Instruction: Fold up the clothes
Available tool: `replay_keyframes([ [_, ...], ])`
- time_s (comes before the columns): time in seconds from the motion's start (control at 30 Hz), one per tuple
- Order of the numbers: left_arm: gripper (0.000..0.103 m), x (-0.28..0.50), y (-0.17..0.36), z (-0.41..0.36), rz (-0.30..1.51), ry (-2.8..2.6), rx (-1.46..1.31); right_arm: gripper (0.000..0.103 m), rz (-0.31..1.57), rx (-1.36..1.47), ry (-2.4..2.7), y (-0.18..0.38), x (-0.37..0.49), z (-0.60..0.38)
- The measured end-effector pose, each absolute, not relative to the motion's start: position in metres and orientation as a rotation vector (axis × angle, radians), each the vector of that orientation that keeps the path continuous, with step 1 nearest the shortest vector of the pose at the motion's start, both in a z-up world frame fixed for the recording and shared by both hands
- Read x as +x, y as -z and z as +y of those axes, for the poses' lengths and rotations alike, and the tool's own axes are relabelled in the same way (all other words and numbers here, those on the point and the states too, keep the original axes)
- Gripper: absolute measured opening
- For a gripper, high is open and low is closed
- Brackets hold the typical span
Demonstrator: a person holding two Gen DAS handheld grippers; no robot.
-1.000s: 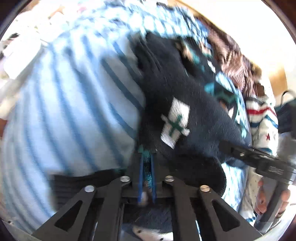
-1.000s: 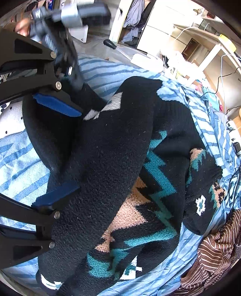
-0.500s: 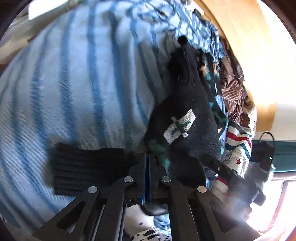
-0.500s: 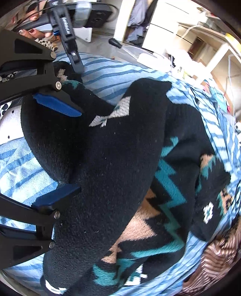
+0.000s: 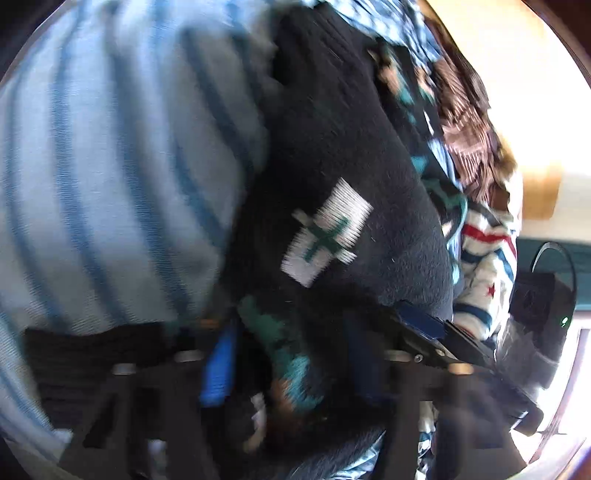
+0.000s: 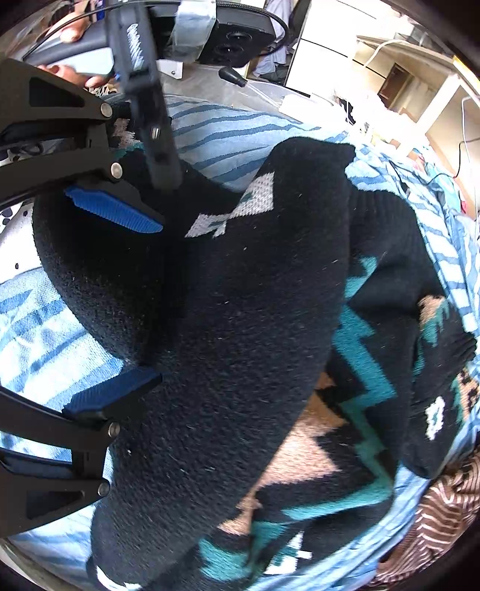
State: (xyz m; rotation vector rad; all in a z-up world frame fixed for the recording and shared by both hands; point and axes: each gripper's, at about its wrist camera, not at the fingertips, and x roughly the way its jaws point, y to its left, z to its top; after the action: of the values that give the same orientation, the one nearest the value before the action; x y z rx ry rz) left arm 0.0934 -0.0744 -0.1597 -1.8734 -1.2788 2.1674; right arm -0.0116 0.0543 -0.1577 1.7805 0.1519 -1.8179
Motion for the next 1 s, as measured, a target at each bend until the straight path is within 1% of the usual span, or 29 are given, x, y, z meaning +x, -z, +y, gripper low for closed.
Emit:
replay_keyframes([
  [0.03,0.013,0.091,0.162,-0.068,-1.248,-2.170,-1.866,0.079,0.150,1.785,1.817,0.158,-0.011,0.055],
  [0.17,0.012,0.114,0.151,-0.077,-1.271,-2.257,-1.775,0.079,0.153,1.766,1.796,0.152,-0.006,0.058],
  [0.23,0.011,0.133,0.143,-0.091,-1.291,-2.295,-1.798,0.079,0.161,1.750,1.760,0.147,-0.003,0.055],
  [0.27,0.008,0.141,0.138,-0.098,-1.299,-2.295,-1.814,0.079,0.172,1.741,1.744,0.144,-0.001,0.052],
  [0.33,0.008,0.160,0.128,-0.110,-1.313,-2.292,-1.831,0.079,0.212,1.716,1.732,0.138,0.003,0.044],
  [0.43,0.008,0.182,0.116,-0.112,-1.252,-2.341,-1.875,0.079,0.244,1.690,1.699,0.132,0.009,0.031],
  [0.5,0.008,0.190,0.119,-0.114,-1.207,-2.369,-1.923,0.079,0.251,1.692,1.691,0.131,0.010,0.025],
  [0.6,0.008,0.186,0.138,-0.117,-1.263,-2.350,-1.956,0.078,0.247,1.702,1.693,0.131,0.008,0.026],
  [0.7,0.008,0.180,0.151,-0.119,-1.221,-2.418,-1.996,0.077,0.217,1.723,1.714,0.130,0.003,0.038],
  [0.73,0.010,0.177,0.153,-0.118,-1.198,-2.440,-2.011,0.077,0.207,1.727,1.734,0.129,0.000,0.045],
  [0.77,0.018,0.171,0.157,-0.116,-1.159,-2.460,-2.045,0.077,0.194,1.732,1.758,0.127,-0.003,0.054],
  [0.83,0.029,0.165,0.162,-0.115,-1.128,-2.454,-2.120,0.077,0.148,1.748,1.813,0.126,-0.005,0.077],
  [0.9,0.031,0.161,0.163,-0.115,-1.113,-2.430,-2.188,0.075,0.060,1.784,1.877,0.128,0.000,0.106],
  [0.93,0.039,0.160,0.159,-0.117,-1.127,-2.395,-2.223,0.071,0.010,1.799,1.896,0.126,0.005,0.121],
  [0.97,0.051,0.160,0.155,-0.119,-1.143,-2.356,-2.260,0.070,-0.052,1.811,1.908,0.126,0.003,0.136],
  [1.0,0.056,0.163,0.148,-0.124,-1.208,-2.335,-2.241,0.070,-0.098,1.812,1.911,0.124,0.002,0.148],
])
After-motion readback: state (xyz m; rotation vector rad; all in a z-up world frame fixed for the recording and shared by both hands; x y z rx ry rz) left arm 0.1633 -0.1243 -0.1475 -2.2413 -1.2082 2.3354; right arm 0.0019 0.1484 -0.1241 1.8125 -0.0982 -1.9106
